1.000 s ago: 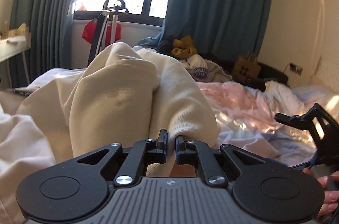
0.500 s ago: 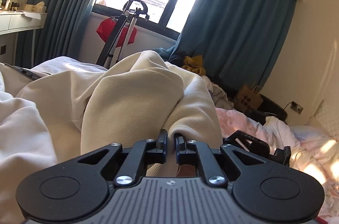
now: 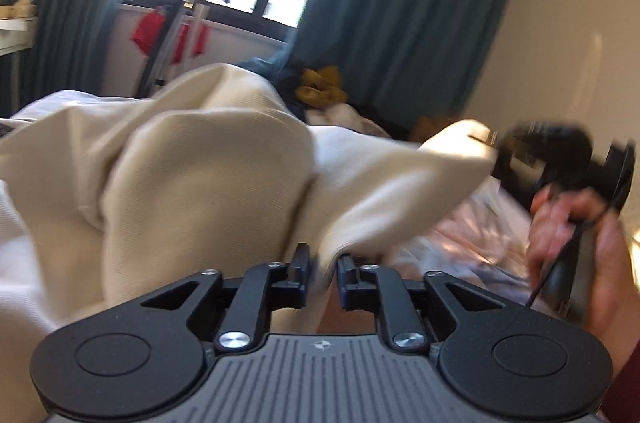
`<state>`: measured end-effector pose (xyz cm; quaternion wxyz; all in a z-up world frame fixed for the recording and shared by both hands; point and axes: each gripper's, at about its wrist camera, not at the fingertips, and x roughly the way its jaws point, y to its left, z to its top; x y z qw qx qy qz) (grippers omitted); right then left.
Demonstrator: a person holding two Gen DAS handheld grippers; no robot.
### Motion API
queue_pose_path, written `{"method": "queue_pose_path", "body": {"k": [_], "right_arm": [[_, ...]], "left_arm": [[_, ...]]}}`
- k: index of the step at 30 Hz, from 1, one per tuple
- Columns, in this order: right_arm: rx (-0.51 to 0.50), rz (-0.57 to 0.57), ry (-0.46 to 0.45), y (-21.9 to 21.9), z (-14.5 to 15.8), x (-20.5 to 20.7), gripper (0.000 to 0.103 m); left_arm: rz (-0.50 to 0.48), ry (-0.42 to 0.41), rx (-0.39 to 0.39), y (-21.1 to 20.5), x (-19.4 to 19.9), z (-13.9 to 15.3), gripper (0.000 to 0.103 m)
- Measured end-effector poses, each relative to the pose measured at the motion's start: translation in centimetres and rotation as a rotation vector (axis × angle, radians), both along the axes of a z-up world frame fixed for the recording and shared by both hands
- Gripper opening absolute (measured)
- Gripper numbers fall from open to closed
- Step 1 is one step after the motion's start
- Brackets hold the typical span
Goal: Fold clothes
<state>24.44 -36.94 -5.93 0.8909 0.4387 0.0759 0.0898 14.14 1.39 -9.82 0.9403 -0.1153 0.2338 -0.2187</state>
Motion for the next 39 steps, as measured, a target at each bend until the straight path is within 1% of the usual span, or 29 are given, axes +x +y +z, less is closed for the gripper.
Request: {"method": "queue_pose_path", "body": {"k": [1,2,4,5,6,8,10,12,13,15,17,19,21,24,26,28,31,34,37,39], "right_arm": [[-0.011,-0.023,-0.029,-0.8,1.1,-0.9,0.006],[-0.025,-0.049,-0.053,-1.6,2.2,-1.8,0.006],[-0.077,-0.117,-0.088,-3.0,3.8,-3.5,0.006],[-0.100,-0.154,-0.102,-3.8,4.4,-4.3,0.006],[-0.108,-0.190,-0.111,-4.9,4.7,-5.1,0.006],[-0.086,-0.261,-0.104,-7.4,4.4,-6.4,0.006],[-0.031,-0.337,-0.086,-10.6,3.3,-7.9,0.006],[0.018,-0.428,-0.055,-13.5,1.5,-9.2,0.006],[0.039,-0.475,-0.034,-14.9,0.5,-9.9,0.006],[0.077,-0.565,0.038,-17.1,-2.3,-10.6,0.006],[0.128,-0.629,0.152,-19.0,-5.4,-10.6,0.006],[0.218,-0.642,0.273,-20.7,-8.7,-10.1,0.006],[0.290,-0.634,0.345,-21.8,-11.1,-9.5,0.006],[0.276,-0.628,0.420,-22.3,-12.5,-8.7,0.006],[0.256,-0.627,0.421,-22.1,-12.4,-8.6,0.006],[0.254,-0.618,0.418,-21.8,-12.3,-8.7,0.006],[0.256,-0.596,0.434,-21.2,-11.8,-8.9,0.008],[0.270,-0.571,0.459,-20.6,-11.1,-10.5,0.008],[0.284,-0.556,0.482,-19.6,-10.3,-12.5,0.010],[0.273,-0.560,0.511,-19.1,-9.9,-13.4,0.012]], "left_arm": [[-0.023,-0.003,0.004,-0.5,-0.3,-0.1,0.030],[-0.044,-0.008,0.009,-0.9,-0.8,-0.1,0.032],[-0.084,-0.006,0.003,-1.7,-1.9,-0.3,0.030],[-0.112,-0.003,-0.002,-2.1,-2.3,-0.4,0.031],[-0.139,0.001,-0.007,-2.6,-2.8,-0.5,0.032],[-0.177,-0.010,0.015,-3.5,-3.8,-0.7,0.034],[-0.185,0.001,0.027,-4.1,-4.3,-1.0,0.038],[-0.188,0.021,0.037,-4.6,-4.7,-1.3,0.039],[-0.177,0.044,0.031,-4.5,-4.7,-1.4,0.040],[-0.138,0.107,0.004,-3.9,-4.5,-1.7,0.041],[-0.092,0.170,-0.030,-2.8,-4.1,-1.8,0.046],[-0.029,0.235,-0.078,-0.7,-3.7,-1.5,0.046],[0.039,0.302,-0.119,1.7,-3.5,-1.2,0.046],[0.141,0.382,-0.184,5.4,-3.0,-0.4,0.048],[0.203,0.419,-0.220,7.8,-2.8,-0.1,0.055],[0.259,0.456,-0.240,10.2,-2.8,0.0,0.057],[0.318,0.501,-0.302,13.3,-2.8,-0.1,0.059],[0.362,0.542,-0.404,16.1,-2.9,-0.8,0.064],[0.394,0.564,-0.497,18.0,-3.2,-2.5,0.070],[0.427,0.617,-0.578,19.3,-3.0,-3.9,0.071]]}}
